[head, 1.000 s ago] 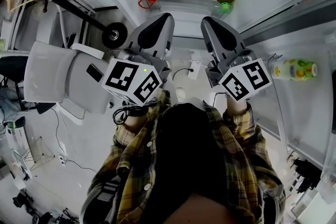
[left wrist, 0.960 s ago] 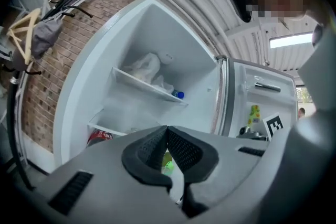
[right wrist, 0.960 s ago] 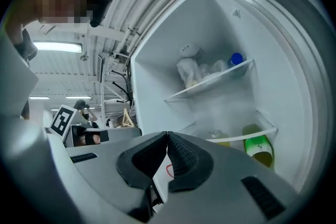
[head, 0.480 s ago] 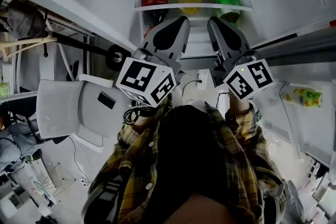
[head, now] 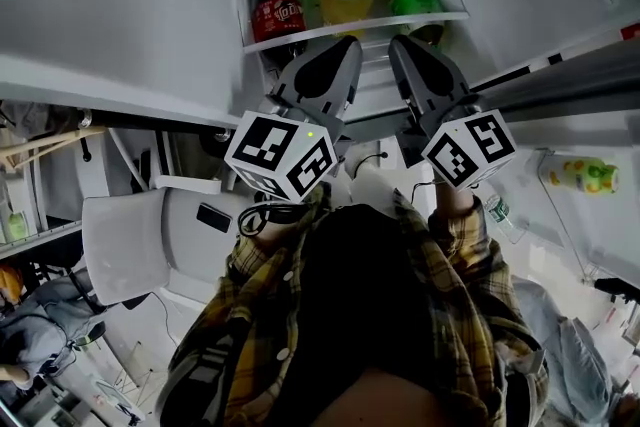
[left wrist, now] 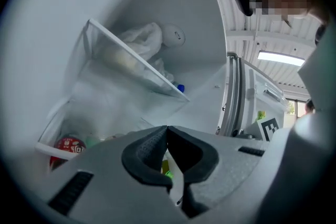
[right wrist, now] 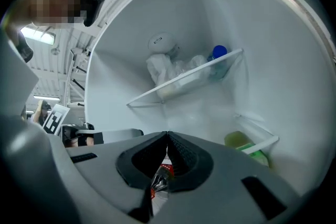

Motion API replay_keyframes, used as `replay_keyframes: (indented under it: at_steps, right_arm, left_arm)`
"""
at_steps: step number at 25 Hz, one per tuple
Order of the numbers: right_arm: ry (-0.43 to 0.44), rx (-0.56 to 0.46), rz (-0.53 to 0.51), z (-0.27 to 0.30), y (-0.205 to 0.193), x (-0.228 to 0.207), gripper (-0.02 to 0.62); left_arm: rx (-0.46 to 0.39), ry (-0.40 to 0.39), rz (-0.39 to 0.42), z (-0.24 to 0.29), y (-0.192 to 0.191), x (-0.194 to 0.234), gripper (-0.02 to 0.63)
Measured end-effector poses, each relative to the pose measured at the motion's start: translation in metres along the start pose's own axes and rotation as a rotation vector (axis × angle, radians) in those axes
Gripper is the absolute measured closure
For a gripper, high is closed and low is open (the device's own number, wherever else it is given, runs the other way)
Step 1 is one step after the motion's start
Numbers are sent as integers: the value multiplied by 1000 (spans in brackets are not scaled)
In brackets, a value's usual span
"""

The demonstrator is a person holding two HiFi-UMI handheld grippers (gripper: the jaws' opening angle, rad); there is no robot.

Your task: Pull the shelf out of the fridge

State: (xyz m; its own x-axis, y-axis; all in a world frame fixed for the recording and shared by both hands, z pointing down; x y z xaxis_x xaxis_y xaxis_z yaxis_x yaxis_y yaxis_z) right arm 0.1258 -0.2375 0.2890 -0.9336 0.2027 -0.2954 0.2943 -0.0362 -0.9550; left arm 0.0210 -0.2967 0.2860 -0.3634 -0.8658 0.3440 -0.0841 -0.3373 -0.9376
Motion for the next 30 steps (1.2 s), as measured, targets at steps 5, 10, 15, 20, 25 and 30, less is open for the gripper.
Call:
replay_keyframes:
  at_steps: [5, 10, 15, 20, 25, 30]
  right_arm:
    - [13, 11, 24, 3, -4, -7, 575]
    - [41, 11, 72, 8, -4, -19, 575]
    - [69, 15, 108, 11, -5, -29, 575]
    - [82, 2, 163, 9, -10, -38, 574]
    - [99, -3, 226, 10, -16, -45, 574]
    - [91, 17, 280, 12, -24, -51, 569]
  left_arm:
    - [1, 30, -25, 1, -6, 3, 601]
    - [-6, 77, -50, 6, -9, 7, 601]
    - [-18, 118, -66, 10, -11, 10, 601]
    - [-32, 123, -112, 12, -19, 12, 601]
    - [-41, 124, -182, 14, -26, 17, 601]
    - [-13, 138, -223, 19, -35, 20, 598]
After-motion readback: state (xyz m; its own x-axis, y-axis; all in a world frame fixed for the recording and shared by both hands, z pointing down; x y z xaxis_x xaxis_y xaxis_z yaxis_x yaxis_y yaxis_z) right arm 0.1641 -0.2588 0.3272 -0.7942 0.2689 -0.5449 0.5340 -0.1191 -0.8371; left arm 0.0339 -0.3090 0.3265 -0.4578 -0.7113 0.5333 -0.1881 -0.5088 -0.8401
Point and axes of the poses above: the fingertips, and each gripper's own axes: z forward along the fingers, x to its left, y out of its top, the point moved 5 cm from there along -z, backward along the fingers, and after that the axes turned 5 degrees about y, right-handed, at the moved point
